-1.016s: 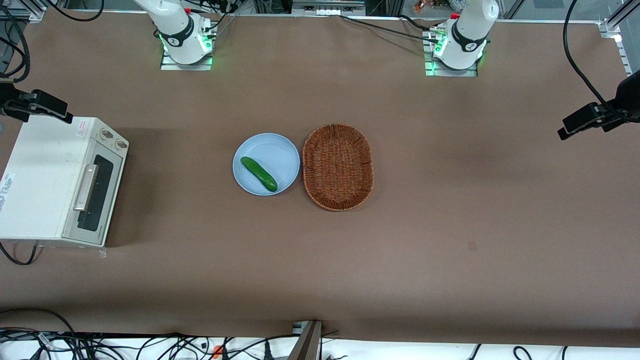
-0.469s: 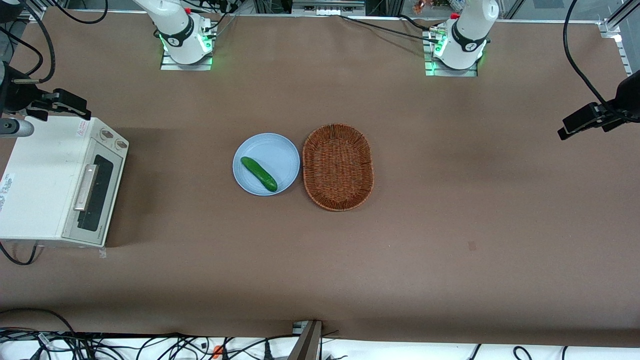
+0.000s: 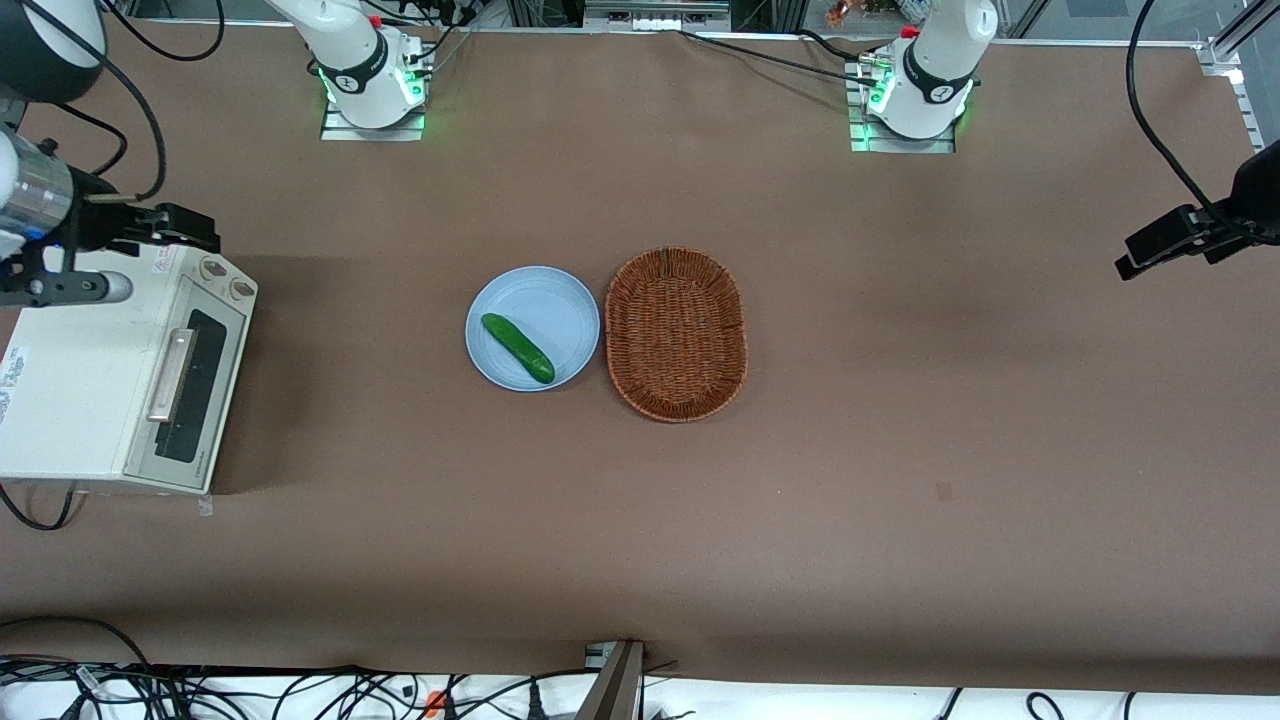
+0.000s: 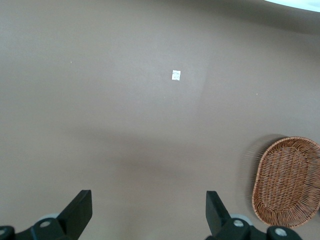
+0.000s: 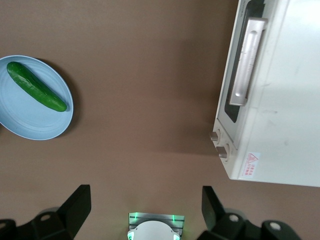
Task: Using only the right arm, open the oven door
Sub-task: 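Move the right gripper toward the toaster oven's door handle, then lower the open right gripper onto the silver door handle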
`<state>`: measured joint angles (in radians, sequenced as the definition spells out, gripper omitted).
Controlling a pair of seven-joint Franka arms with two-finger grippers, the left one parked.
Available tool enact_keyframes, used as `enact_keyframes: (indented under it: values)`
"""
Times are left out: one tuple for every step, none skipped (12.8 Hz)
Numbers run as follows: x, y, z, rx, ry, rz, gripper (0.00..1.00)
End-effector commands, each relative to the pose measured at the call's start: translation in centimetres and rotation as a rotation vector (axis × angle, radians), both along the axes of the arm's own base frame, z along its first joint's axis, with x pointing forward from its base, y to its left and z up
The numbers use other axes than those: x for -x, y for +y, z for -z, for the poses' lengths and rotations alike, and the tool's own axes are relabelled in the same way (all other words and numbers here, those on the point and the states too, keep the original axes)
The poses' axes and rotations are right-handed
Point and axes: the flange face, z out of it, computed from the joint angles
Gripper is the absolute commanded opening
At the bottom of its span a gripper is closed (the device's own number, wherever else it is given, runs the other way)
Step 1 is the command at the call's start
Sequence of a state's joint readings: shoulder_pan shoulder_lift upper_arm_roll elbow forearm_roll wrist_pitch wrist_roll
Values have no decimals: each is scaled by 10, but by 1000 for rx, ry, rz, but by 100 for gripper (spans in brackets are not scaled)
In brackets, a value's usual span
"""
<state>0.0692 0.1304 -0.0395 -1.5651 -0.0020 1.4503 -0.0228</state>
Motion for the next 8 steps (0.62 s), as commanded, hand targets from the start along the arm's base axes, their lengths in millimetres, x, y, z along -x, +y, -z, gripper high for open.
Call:
enact_keyframes:
  values:
    - [-6,13,15,27,18,11,91]
    - [-10,16,22,35,22,2,83]
    - [-13,16,31,48,34,-2,73]
    - [-17,17,43,87,49,-15,59]
    - [-22,17,54,126,58,-28,47]
    - [-28,15,69,153,72,-26,36]
    - [-32,13,80,169,80,-30,28]
    - [-36,11,91,189,85,-37,21]
